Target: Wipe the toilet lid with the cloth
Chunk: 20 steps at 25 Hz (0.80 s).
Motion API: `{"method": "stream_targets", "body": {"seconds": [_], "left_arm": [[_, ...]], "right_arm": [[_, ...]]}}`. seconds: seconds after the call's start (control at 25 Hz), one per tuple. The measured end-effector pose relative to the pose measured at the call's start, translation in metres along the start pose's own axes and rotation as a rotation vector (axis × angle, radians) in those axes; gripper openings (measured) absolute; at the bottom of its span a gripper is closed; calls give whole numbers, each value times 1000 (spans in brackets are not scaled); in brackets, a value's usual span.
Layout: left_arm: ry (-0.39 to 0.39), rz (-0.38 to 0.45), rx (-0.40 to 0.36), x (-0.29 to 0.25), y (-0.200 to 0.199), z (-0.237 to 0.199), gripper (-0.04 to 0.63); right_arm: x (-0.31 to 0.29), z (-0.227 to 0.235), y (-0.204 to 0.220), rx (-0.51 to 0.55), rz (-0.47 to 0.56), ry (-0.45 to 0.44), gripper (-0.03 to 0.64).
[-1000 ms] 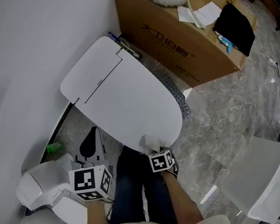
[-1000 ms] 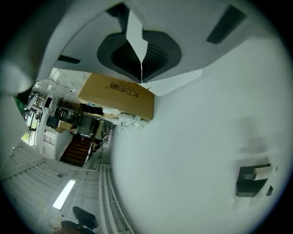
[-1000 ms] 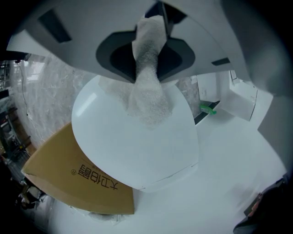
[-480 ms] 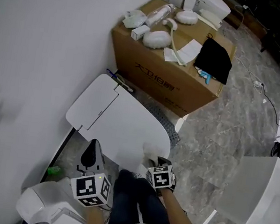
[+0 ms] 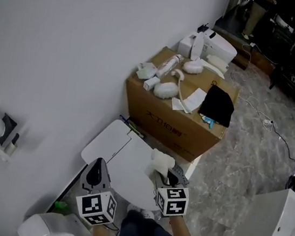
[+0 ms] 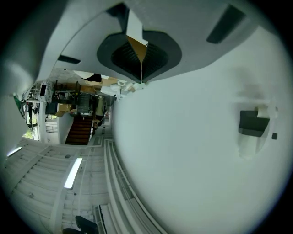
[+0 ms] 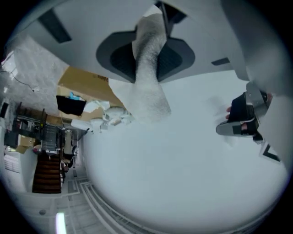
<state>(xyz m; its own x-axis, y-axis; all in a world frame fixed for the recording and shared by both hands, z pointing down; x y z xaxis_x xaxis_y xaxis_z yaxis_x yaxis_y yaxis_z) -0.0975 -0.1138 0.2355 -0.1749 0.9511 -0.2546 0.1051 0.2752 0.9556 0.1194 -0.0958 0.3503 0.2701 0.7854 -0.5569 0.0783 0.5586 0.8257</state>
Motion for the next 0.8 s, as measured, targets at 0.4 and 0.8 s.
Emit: {"method": "stream_targets", "body": {"seconds": [0.4, 0.8], "left_arm": [[-4, 162, -49, 38, -89, 4, 9], [-24, 278, -96, 68, -139, 1, 9]], "right_arm": [[63, -19, -131, 29, 298, -22, 104], [104, -40, -201, 67, 496, -62, 104]]}}
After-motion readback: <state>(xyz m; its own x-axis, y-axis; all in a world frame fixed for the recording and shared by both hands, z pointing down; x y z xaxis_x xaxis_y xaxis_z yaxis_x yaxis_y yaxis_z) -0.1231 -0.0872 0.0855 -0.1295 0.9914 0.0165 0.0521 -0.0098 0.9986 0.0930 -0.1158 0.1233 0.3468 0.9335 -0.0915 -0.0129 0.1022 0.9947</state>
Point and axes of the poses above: the fingertips, and each gripper's own axes: x backward along the fingers, z to its right, y out of its underside, the point moved 2 cm from there along x, backward along the fingers, and after that the axes turned 6 degrees about x, right-handed, at the moved point
